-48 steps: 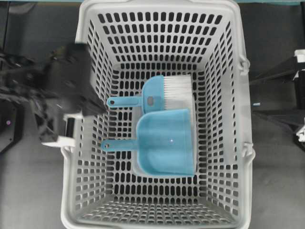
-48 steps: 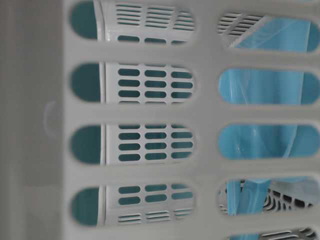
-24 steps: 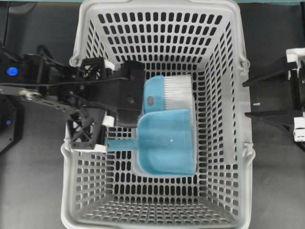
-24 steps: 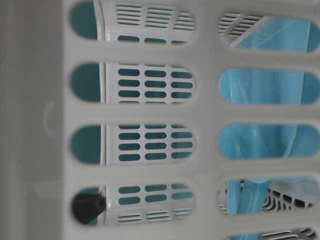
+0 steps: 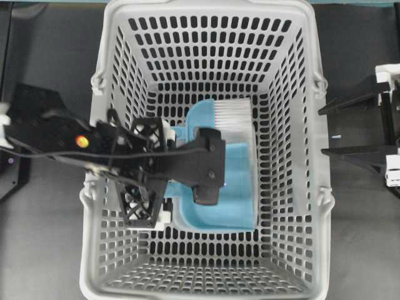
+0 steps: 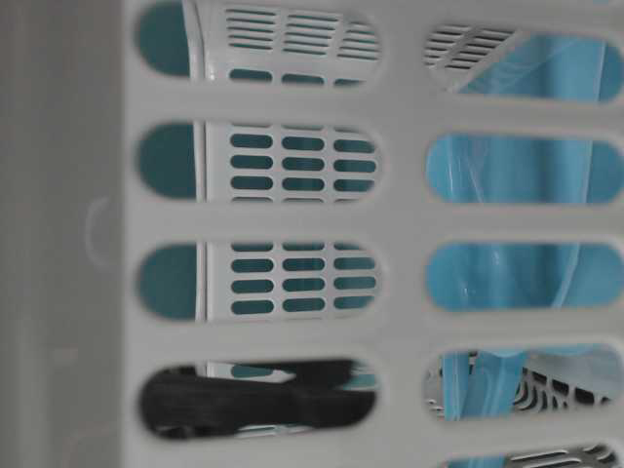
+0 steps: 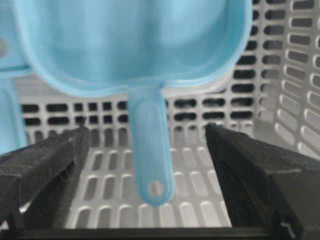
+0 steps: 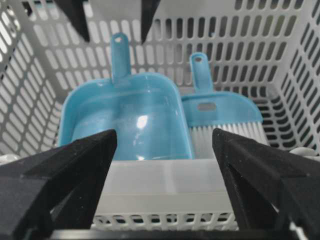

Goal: Pick up the dustpan from the shopping basket with the left arm.
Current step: 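Lower the open left gripper around the dustpan handle and close it, then lift the gripped dustpan upward out of the basket with the left gripper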

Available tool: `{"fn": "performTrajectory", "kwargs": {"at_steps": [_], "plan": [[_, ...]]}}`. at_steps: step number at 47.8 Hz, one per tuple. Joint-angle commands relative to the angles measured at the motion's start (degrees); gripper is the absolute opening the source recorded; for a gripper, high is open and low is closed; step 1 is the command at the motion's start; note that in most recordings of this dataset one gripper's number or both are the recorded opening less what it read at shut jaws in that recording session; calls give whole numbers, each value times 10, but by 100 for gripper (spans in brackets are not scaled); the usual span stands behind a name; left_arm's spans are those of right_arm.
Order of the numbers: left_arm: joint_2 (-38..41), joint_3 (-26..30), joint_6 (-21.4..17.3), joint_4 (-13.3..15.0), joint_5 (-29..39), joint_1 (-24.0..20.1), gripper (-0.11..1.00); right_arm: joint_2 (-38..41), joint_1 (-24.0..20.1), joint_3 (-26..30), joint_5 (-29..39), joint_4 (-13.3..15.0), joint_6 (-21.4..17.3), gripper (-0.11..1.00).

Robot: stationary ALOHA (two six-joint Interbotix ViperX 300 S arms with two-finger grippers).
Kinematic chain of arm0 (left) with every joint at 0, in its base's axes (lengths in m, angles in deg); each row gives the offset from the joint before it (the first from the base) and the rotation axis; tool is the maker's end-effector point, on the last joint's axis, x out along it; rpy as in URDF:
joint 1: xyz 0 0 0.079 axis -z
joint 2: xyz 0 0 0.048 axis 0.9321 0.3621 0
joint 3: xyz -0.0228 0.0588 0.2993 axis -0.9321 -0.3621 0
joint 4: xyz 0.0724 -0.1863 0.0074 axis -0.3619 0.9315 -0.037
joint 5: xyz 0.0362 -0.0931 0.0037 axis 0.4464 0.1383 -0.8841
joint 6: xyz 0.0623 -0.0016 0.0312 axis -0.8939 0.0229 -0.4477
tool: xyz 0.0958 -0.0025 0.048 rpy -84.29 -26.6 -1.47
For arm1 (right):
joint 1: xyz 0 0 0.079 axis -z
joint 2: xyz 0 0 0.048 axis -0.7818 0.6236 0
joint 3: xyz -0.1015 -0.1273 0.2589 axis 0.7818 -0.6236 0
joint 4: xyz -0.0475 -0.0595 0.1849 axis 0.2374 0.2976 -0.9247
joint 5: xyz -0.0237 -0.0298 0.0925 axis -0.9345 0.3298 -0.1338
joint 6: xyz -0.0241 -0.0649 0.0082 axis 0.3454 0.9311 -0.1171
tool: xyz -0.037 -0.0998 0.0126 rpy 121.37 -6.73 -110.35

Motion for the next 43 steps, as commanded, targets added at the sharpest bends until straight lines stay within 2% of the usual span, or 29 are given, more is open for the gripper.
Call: {"fn": "performTrajectory", "kwargs": {"at_steps": [1, 12, 25, 29, 37, 43], "plan": [[8, -3, 2, -2, -1, 0, 90, 1, -1, 14, -11, -2, -1, 74], [41, -25, -2, -2, -11, -2, 90, 0, -4, 13, -29, -2, -1, 74], [48, -43, 4, -1, -62, -6, 86, -1, -8, 12, -31, -2, -2, 74], [47, -42, 4, -2, -62, -6, 76, 0, -10, 11, -31, -2, -3, 74], [41, -44, 1, -2, -68, -2, 29, 0, -14, 9, -32, -2, -6, 74], [25, -43, 2, -2, -84, -4, 31, 0, -15, 8, -32, -1, -10, 74]]}}
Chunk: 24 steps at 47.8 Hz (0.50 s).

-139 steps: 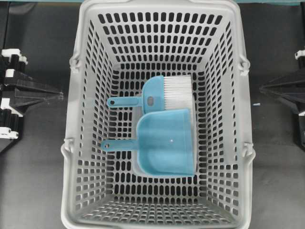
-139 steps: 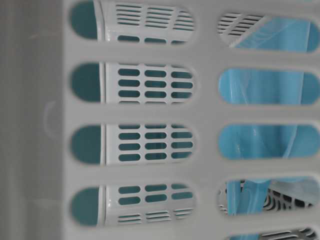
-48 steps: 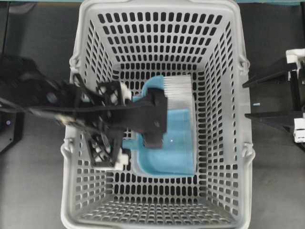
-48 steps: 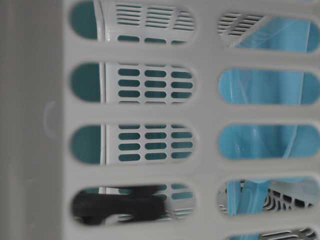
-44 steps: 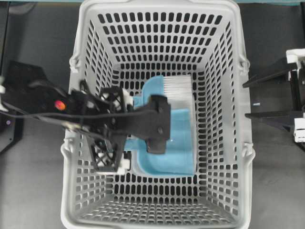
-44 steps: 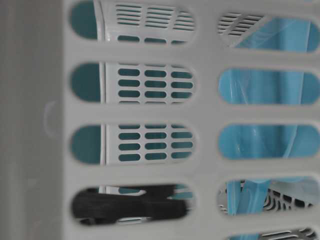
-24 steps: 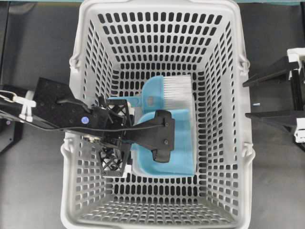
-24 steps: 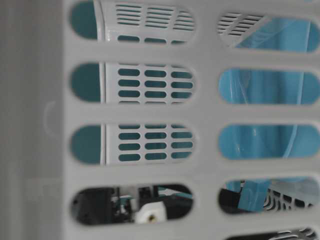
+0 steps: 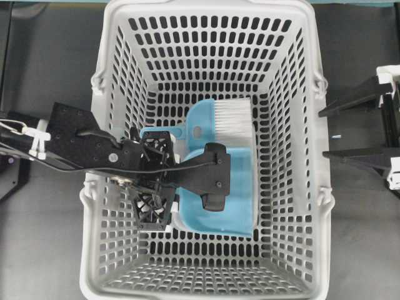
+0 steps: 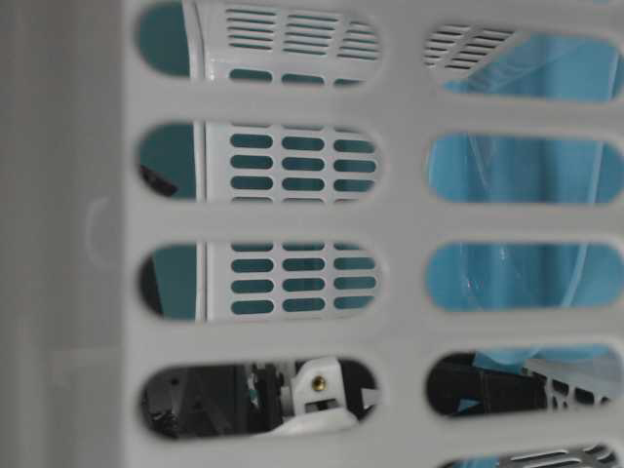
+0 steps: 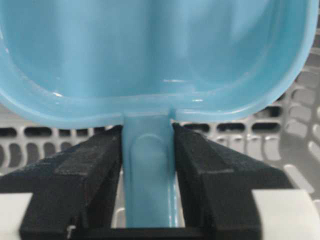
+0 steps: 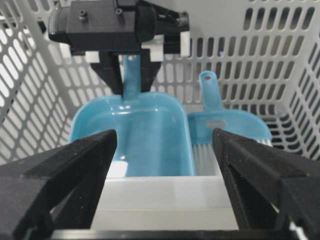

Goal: Pick up the dustpan from the shopping basket with the left arm.
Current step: 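Lift the gripped dustpan upward out of the basket with the left gripper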

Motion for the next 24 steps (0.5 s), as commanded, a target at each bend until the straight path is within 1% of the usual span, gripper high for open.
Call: {"fn": "performTrajectory", "kwargs": {"at_steps": [1, 12, 18, 24], "plan": [[-28, 4, 0, -2, -17, -1, 31, 2, -2, 8, -4, -2, -2, 74], [-91, 5, 1, -2, -57, -12, 31, 3, -3, 7, -8, -2, -2, 74], [-130, 11, -1, -2, -59, -20, 31, 1, -5, 7, -24, -2, -2, 74], [-163, 28, -5, -2, -49, -28, 31, 0, -5, 5, -28, -1, -2, 74]]}}
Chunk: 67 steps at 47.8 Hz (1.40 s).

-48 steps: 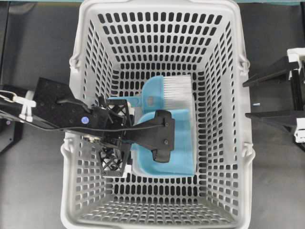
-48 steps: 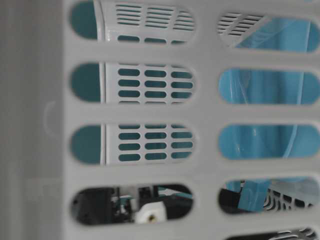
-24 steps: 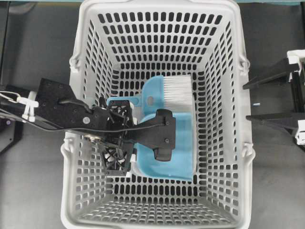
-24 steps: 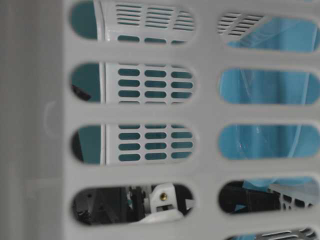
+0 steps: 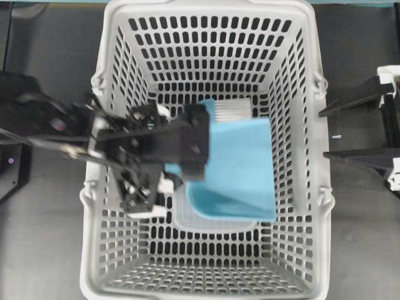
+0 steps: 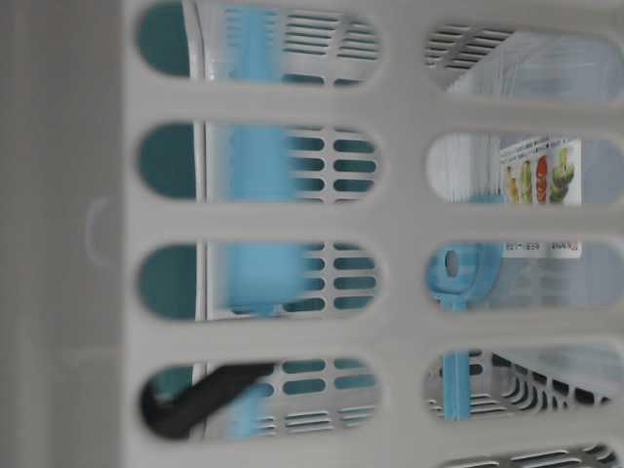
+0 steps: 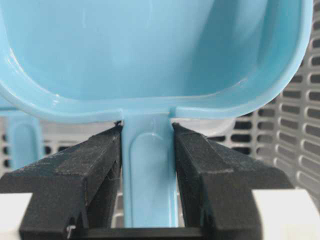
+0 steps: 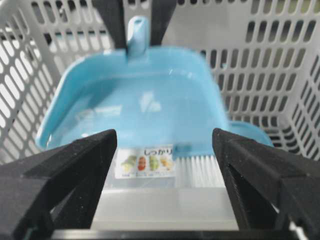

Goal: Pick up the dustpan from the shopping basket with the left arm.
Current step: 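Lift the gripped dustpan upward out of the basket with the left gripper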

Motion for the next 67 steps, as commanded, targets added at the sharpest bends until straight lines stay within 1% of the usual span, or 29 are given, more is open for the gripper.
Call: {"fn": "performTrajectory", "kwargs": {"at_steps": [1, 6, 12, 22, 45, 67], "plan": [[-37, 29, -4, -2, 5, -4, 31, 1, -2, 6, -8, -2, -1, 74], [-50, 53, -1, -2, 34, -8, 31, -1, -3, 3, -11, -2, -2, 74], [-49, 86, -1, -2, 85, -8, 31, -2, -3, 3, -11, -2, -1, 74], [-40, 112, -4, -2, 124, -11, 31, -4, -3, 1, -12, -2, -1, 74], [-34, 118, -5, -2, 142, -12, 31, -6, -3, -4, -12, -2, -1, 74], [-30, 118, -5, -2, 142, -12, 31, -11, -3, -8, -14, -2, -1, 74]]}}
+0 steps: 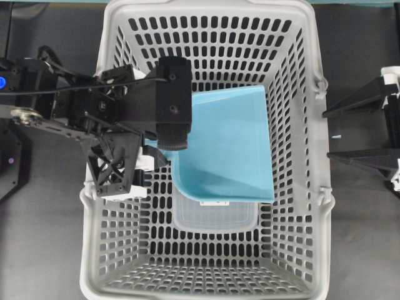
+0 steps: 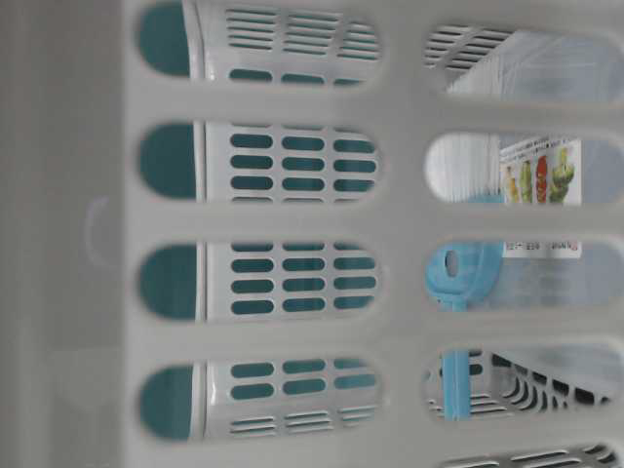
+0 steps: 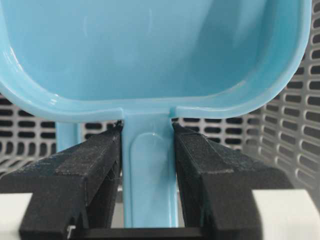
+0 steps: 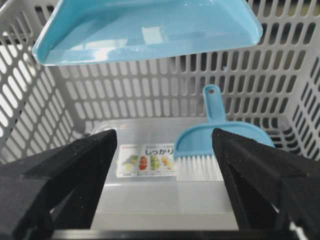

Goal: Pick up the dustpan from the shopping basket with the left arm.
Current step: 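Lift the gripped dustpan upward out of the basket with the left gripper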

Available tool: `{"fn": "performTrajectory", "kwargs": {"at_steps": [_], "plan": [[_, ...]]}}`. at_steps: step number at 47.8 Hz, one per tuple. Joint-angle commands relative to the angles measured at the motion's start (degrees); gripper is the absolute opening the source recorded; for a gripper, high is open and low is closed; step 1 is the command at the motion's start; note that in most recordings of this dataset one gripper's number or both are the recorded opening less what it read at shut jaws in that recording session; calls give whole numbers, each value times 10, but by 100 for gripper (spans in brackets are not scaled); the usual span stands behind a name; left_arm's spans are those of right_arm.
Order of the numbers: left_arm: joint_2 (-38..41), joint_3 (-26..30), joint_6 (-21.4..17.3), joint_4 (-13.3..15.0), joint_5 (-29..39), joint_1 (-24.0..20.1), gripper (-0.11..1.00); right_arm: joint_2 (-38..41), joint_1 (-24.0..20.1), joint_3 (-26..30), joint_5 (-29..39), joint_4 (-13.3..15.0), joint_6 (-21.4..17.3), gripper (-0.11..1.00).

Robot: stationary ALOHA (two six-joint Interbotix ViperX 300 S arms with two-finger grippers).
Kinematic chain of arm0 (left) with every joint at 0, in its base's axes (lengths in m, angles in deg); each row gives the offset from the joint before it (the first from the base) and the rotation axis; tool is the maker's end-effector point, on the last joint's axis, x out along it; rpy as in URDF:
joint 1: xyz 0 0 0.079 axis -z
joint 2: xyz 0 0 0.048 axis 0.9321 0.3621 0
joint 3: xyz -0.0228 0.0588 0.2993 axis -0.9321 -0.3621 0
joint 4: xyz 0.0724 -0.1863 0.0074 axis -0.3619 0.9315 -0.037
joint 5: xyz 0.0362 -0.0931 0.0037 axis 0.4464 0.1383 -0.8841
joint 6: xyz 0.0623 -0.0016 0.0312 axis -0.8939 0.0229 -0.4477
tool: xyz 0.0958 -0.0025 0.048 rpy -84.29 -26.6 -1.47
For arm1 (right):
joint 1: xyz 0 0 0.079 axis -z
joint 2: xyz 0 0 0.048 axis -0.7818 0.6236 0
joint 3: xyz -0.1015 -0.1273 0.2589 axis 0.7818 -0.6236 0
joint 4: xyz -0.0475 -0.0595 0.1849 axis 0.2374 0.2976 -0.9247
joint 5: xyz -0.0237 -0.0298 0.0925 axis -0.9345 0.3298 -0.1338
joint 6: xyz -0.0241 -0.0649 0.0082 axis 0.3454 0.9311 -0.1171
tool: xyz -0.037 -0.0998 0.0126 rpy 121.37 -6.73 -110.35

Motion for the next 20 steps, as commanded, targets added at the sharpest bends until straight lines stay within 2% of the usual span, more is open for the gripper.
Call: {"fn": "performTrajectory", "kwargs": {"at_steps": [1, 20], "plan": [[-6, 16, -2, -2, -1, 0, 31, 3, -2, 4, -8, -2, 0, 74], [-3, 16, -3, -2, -1, 1, 31, 3, -2, 0, -16, -2, 0, 74]]}}
